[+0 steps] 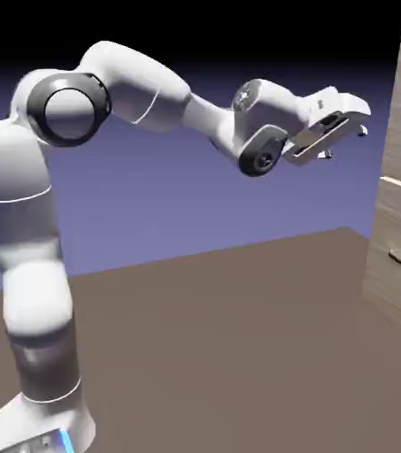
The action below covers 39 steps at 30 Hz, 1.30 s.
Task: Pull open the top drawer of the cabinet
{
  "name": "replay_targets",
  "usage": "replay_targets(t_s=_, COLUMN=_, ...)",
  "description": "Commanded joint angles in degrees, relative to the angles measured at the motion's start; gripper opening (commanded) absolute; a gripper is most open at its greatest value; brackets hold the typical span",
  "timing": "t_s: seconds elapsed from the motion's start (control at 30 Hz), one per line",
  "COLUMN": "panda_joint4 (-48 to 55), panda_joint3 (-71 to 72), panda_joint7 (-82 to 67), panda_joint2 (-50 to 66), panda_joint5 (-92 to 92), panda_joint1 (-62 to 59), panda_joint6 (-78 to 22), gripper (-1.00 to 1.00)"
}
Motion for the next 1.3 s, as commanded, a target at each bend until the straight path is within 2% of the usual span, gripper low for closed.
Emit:
replay_targets(t_s=0.0, panda_joint4=1.82, panda_joint3=0.32, panda_joint7=-2.50, panda_joint2=1.36, panda_joint5=0.60, panda_joint1=-0.13, panda_joint6=0.48, gripper=0.00)
replay_targets(t_s=0.8, panda_joint4=45.39, panda_joint3=7.96, panda_joint7=-62.30, panda_joint2=34.01, panda_joint5=14.92, panda_joint1=-2.36, panda_joint6=11.91, gripper=0.00)
replay_targets(t_s=1.27, panda_joint4=73.42, panda_joint3=-20.38, panda_joint7=-56.33, panda_joint2=50.81, panda_joint5=27.26, panda_joint1=10.74, panda_joint6=-2.22, gripper=0.00)
